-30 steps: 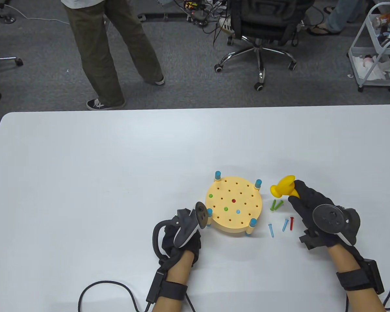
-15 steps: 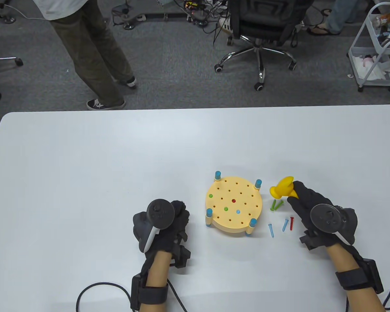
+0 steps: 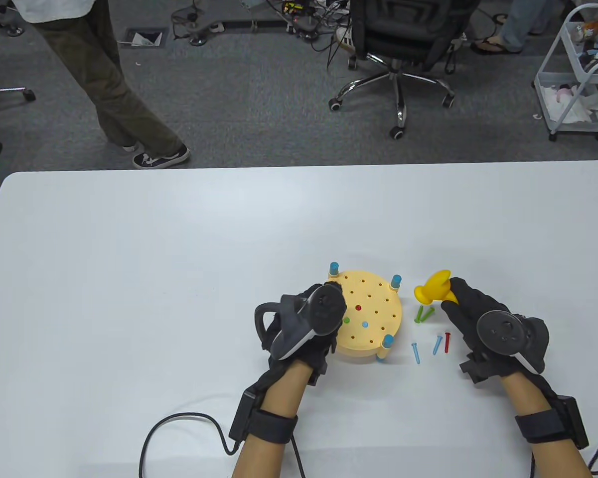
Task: Hammer toy nails into tap bench
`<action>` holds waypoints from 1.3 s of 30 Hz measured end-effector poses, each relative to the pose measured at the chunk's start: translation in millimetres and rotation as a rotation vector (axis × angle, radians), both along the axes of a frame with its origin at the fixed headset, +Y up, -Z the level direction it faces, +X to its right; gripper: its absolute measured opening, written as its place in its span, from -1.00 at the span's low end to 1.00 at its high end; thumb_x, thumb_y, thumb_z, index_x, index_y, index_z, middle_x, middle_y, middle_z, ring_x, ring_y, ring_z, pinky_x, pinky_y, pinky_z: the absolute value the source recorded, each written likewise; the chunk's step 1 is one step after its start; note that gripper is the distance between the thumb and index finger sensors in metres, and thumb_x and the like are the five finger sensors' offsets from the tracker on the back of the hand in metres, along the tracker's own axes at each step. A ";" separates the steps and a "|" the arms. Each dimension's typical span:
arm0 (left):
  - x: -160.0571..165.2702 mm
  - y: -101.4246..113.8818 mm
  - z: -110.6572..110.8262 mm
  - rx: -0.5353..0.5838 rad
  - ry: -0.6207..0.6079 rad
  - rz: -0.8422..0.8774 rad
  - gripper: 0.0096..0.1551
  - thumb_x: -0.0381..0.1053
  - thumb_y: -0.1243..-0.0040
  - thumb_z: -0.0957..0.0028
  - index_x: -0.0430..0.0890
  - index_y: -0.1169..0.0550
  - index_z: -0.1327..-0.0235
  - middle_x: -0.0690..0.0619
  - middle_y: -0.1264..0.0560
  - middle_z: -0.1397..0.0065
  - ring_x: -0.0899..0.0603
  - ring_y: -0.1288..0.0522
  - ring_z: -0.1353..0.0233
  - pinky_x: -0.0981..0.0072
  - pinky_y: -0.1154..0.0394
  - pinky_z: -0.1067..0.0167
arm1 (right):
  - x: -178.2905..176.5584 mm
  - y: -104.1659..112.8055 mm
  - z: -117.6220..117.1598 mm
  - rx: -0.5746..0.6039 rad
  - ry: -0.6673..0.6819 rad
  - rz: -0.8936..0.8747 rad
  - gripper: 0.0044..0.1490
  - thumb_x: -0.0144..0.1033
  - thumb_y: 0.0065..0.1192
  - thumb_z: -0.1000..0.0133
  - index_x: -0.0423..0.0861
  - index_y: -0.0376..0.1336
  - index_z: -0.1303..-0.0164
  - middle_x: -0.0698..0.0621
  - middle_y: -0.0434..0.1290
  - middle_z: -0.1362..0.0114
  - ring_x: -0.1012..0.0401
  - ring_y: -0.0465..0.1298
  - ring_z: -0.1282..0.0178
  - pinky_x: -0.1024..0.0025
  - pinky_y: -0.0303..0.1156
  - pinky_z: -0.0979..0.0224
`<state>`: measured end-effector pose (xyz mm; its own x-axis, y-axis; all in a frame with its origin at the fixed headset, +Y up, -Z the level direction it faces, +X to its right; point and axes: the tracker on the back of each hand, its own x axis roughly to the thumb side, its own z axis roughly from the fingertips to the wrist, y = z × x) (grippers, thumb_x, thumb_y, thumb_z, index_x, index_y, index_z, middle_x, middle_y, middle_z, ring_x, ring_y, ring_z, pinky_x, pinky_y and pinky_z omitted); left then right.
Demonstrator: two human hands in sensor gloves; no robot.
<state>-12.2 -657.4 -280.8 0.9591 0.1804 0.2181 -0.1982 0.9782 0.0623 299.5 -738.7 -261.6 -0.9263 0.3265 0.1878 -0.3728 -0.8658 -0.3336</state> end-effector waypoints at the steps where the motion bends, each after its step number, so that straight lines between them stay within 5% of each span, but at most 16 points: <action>1: 7.0 -1.0 -4.6 -0.017 0.022 -0.041 -0.55 0.01 -0.36 0.18 -0.02 -0.61 0.00 -0.10 -0.71 0.13 0.10 -0.65 0.48 0.30 -0.59 0.51 | 0.1 -0.5 -0.3 0.000 0.002 -0.002 -0.18 0.12 -0.03 -0.02 -0.09 0.25 -0.41 -0.02 0.60 -0.04 0.13 0.64 0.22 0.30 0.57 0.05; 12: 37.9 -23.1 -30.5 -0.138 0.131 -0.216 -0.55 -0.01 -0.40 0.20 -0.01 -0.62 0.01 -0.10 -0.72 0.10 0.09 -0.66 0.48 0.29 -0.59 0.51 | -0.5 -1.3 -0.7 0.003 0.014 0.000 -0.18 0.12 -0.03 -0.02 -0.08 0.25 -0.42 -0.02 0.60 -0.04 0.13 0.64 0.21 0.30 0.57 0.05; 36: 45.3 -41.9 -36.3 -0.140 0.149 -0.314 -0.55 0.00 -0.39 0.20 0.00 -0.62 0.01 -0.10 -0.72 0.09 0.10 -0.65 0.47 0.28 -0.58 0.51 | -3.8 -2.5 -0.2 -0.001 0.027 0.015 -0.18 0.12 -0.03 -0.02 -0.08 0.25 -0.42 -0.02 0.60 -0.04 0.13 0.64 0.21 0.30 0.57 0.05; 39: 47.2 -36.2 -30.8 -0.130 0.114 -0.354 -0.38 0.10 -0.37 0.23 -0.06 -0.58 -0.13 -0.14 -0.70 0.00 0.09 -0.66 0.39 0.25 -0.59 0.46 | -4.3 -2.5 -0.2 -0.001 0.029 0.019 -0.18 0.12 -0.03 -0.02 -0.08 0.25 -0.42 -0.02 0.60 -0.05 0.13 0.64 0.21 0.30 0.57 0.05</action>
